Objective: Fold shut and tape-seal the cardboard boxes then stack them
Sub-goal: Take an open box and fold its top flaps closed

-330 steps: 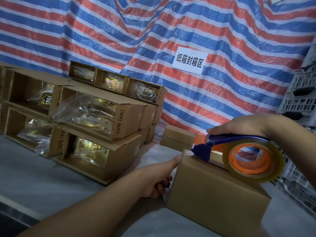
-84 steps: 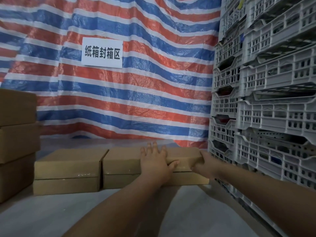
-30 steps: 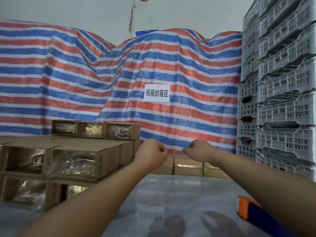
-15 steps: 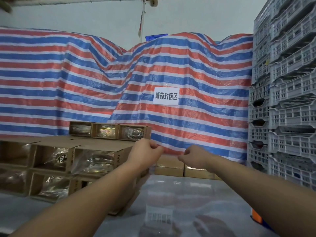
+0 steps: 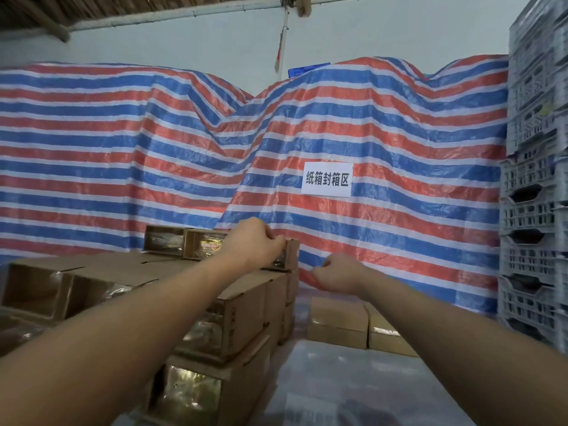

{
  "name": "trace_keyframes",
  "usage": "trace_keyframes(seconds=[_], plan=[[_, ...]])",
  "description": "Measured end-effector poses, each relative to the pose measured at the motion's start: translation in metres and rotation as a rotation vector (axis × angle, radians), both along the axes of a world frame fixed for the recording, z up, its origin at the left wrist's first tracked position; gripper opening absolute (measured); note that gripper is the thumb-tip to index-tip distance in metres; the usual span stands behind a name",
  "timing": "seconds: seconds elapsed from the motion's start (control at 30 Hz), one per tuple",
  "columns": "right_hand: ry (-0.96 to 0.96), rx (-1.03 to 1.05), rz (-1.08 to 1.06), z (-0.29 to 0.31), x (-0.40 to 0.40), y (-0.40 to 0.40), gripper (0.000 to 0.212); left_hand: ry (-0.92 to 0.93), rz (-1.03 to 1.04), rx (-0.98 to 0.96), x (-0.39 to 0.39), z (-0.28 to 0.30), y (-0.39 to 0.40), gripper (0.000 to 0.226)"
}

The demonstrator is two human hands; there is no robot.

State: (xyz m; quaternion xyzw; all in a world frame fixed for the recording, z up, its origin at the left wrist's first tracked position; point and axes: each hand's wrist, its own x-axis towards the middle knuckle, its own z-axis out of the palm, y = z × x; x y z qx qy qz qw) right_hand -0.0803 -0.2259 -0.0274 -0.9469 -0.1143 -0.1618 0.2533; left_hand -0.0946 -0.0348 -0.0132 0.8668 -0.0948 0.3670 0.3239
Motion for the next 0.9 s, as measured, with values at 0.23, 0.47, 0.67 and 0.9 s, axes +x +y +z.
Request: trace_keyframes(seconds=[0.23, 0.47, 0.67, 0.9], plan=[[-0.12, -0.033, -0.019, 0.026, 0.109, 0.03, 0.028, 0.013, 0.226, 0.128, 0.094, 0.045, 0.036, 0.01], [-0.2, -0.061, -0.057, 0.035, 0.204, 0.053, 0.01, -0.001, 0.326, 0.303, 0.177, 0.067, 0.052, 0.008], [-0.236, -0.157, -0.134, 0.035, 0.259, 0.068, 0.065, 0.019, 0.345, 0.368, 0.219, 0.067, 0.057, 0.027], [-0.268, -0.23, -0.158, 0.023, 0.281, 0.076, 0.032, 0.093, 0.408, 0.536, 0.23, 0.055, 0.055, 0.018]])
